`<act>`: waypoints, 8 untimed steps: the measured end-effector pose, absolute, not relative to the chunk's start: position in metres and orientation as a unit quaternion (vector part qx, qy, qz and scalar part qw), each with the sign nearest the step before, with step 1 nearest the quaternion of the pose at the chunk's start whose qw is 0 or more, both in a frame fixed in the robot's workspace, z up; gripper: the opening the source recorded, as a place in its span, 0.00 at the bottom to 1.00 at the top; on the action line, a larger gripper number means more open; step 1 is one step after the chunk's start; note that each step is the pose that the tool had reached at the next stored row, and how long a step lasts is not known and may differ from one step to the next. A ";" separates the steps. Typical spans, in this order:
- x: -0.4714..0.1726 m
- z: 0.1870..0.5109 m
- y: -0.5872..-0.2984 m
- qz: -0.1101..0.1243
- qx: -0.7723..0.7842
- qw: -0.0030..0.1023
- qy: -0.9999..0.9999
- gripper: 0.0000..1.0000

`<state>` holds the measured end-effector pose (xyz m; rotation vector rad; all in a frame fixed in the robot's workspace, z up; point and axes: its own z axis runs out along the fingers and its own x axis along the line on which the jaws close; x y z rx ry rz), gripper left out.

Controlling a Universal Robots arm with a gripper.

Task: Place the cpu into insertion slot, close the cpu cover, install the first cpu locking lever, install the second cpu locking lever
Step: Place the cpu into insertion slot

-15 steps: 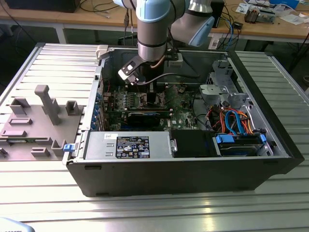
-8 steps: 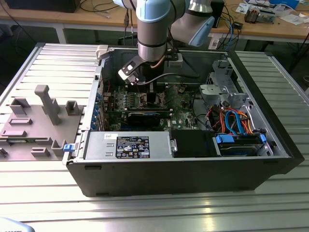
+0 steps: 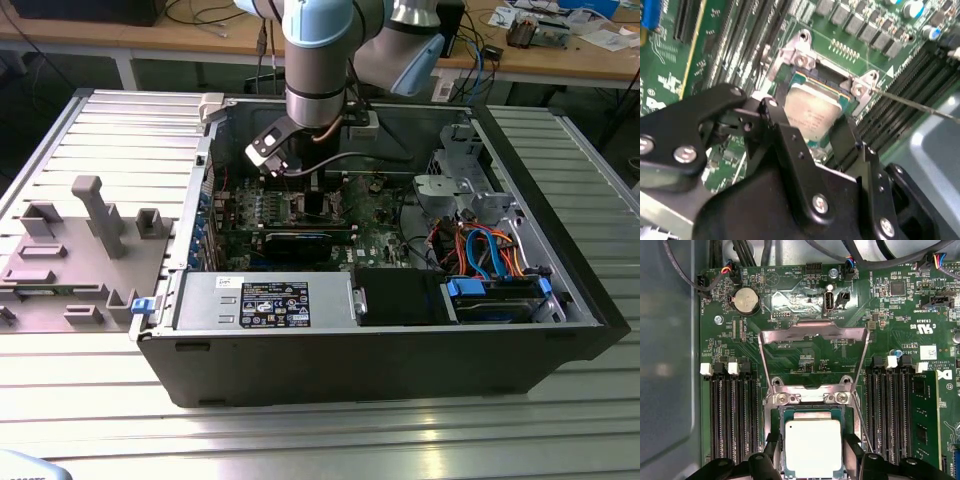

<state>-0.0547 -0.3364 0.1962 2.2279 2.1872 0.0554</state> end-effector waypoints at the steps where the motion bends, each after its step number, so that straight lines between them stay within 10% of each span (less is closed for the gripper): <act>1: -0.055 0.196 -0.336 0.018 0.713 0.010 0.700 0.61; 8: -0.054 0.201 -0.336 0.017 0.713 0.010 0.700 0.61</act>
